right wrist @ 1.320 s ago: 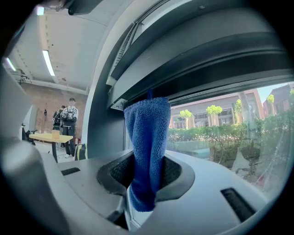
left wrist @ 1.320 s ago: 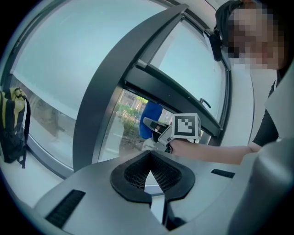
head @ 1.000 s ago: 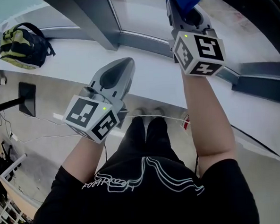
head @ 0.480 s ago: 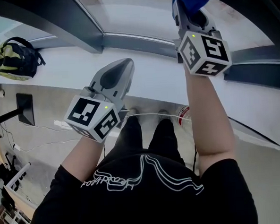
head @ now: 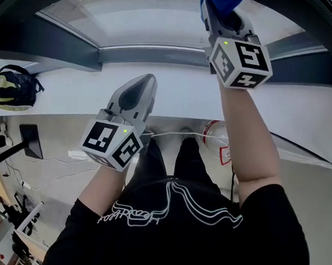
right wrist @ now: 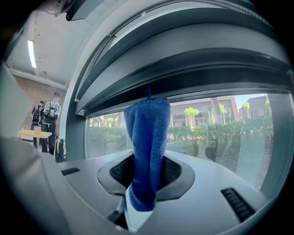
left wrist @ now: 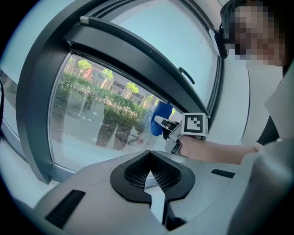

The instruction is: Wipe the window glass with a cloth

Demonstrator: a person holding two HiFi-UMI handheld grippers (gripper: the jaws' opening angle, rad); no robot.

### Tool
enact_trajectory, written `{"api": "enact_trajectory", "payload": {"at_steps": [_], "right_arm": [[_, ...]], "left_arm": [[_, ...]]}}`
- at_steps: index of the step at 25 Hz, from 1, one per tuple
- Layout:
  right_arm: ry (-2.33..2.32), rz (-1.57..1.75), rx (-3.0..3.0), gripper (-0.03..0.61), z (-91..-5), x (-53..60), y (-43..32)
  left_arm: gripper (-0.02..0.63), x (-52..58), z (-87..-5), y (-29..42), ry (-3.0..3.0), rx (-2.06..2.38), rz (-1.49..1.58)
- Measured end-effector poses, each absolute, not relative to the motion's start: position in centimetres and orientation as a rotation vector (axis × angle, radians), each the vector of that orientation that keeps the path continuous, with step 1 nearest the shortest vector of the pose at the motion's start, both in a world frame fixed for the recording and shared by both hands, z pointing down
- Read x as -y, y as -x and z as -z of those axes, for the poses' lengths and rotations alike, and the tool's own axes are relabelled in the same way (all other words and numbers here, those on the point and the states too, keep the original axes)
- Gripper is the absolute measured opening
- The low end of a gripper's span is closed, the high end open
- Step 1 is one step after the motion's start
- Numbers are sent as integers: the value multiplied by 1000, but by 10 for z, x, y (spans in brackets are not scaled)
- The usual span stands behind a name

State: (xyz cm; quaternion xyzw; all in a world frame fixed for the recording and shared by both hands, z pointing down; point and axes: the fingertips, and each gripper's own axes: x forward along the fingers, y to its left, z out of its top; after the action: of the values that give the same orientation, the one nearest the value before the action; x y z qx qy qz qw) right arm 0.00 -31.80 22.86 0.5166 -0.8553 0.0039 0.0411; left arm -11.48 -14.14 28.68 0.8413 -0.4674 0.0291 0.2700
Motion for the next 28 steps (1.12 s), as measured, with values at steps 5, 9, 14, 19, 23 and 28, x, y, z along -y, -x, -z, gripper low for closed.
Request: {"api": "enact_trajectory", "payload": {"at_steps": [5, 9, 14, 19, 23, 28], "right_arm": [[-1622, -66, 2599, 94, -239, 320, -55], [-1663, -78, 2581, 94, -246, 319, -102], [-1728, -71, 2551, 92, -244, 317, -158], [-1815, -78, 2501, 94, -243, 317, -219], [-1893, -69, 2435, 94, -244, 316, -266], [-2001, -72, 2373, 94, -241, 316, -318]], "left_arm": [[3, 144, -291, 69, -2280, 1236, -96], [3, 146, -291, 30, -2301, 1221, -111], [3, 144, -287, -10, -2327, 1204, -131], [3, 143, -280, -45, -2367, 1191, -148], [3, 143, -280, -63, -2377, 1188, -164], [3, 142, -278, -87, -2410, 1170, -188]]}}
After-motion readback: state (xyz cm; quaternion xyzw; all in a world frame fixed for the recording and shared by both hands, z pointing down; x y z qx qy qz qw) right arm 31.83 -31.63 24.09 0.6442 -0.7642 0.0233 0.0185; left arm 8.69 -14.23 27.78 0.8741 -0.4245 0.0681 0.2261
